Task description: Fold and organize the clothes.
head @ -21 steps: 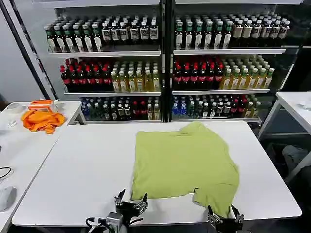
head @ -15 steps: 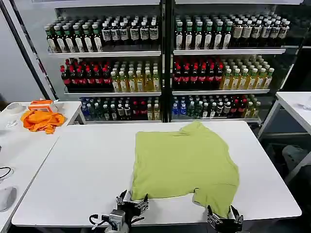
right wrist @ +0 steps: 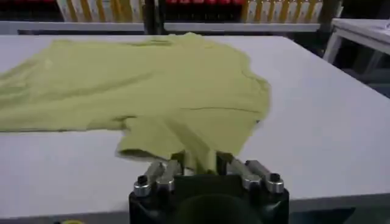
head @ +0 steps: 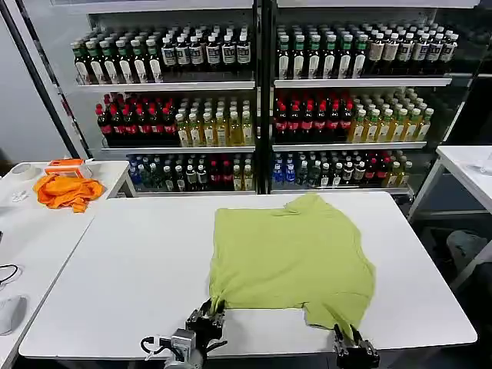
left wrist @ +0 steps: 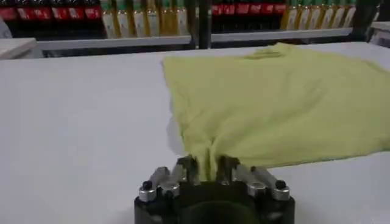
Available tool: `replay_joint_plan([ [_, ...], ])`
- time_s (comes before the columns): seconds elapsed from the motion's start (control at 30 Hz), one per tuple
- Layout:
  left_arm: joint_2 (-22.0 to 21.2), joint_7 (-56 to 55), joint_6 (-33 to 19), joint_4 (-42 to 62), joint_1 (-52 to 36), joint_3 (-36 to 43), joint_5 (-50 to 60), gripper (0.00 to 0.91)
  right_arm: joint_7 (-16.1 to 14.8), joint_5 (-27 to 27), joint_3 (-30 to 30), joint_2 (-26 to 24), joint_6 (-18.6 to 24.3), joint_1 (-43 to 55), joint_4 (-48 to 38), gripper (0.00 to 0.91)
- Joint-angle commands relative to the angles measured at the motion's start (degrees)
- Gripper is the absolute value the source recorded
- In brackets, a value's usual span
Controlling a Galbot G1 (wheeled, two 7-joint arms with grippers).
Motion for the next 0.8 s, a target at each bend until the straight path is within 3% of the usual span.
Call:
replay_joint_plan([
  [0.03, 1.2, 0.8, -0.4, -5.9, 3.0, -1.1, -1.6, 0.02, 0.0, 0.2, 0.7, -0.1, 0.2, -1.4, 2.8, 0.0],
  [0.43, 5.2, 1.6, -1.1, -18.6, 9.2, -5.5, -2.3, 0.02, 0.0, 0.8, 4.4, -1.7, 0.5, -6.3, 13.7, 0.0],
  [0.8, 9.3, 5.1, -1.1, -13.0, 2.3, -4.8, -0.7, 0.02, 0.3, 6.6, 7.3, -8.4, 0.4, 7.2, 6.4, 0.0],
])
